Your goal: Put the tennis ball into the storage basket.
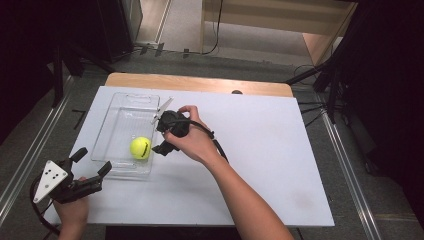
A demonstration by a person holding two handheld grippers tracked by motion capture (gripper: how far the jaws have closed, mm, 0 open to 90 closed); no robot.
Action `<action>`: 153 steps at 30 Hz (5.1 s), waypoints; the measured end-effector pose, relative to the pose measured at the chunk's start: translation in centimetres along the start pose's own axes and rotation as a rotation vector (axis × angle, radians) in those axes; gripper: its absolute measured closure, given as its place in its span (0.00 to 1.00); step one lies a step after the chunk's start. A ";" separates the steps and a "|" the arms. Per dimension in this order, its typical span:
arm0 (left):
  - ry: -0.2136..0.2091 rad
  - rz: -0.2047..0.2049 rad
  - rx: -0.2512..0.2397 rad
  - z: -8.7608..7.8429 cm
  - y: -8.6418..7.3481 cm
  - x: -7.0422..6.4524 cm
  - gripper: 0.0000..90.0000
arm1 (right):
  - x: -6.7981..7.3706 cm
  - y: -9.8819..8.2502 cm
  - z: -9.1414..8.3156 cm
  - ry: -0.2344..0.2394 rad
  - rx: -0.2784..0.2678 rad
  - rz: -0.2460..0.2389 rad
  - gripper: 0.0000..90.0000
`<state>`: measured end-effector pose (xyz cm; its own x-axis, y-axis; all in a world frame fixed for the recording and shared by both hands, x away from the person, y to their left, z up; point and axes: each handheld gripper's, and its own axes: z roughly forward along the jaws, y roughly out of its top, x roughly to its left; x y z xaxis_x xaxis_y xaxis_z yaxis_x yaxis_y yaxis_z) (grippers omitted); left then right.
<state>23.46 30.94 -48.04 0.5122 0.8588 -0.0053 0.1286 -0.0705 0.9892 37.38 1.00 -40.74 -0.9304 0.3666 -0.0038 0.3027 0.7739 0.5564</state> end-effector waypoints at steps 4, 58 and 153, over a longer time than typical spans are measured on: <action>0.003 0.000 0.001 0.0 0.0 0.0 0.12 | -0.3 -0.8 -0.5 -0.006 -0.022 0.012 0.09; 0.005 0.006 0.004 0.0 0.0 -0.1 0.12 | -1.3 -13.1 -5.6 -0.104 -0.154 0.225 0.00; 0.009 0.007 0.010 0.0 0.0 0.0 0.12 | 2.6 -34.4 -12.1 -0.409 -0.655 0.468 0.00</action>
<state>23.42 30.96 -48.04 0.5054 0.8629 0.0025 0.1339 -0.0813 0.9877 22.07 -30.91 -49.81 -0.5576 0.8219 0.1164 0.3372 0.0962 0.9365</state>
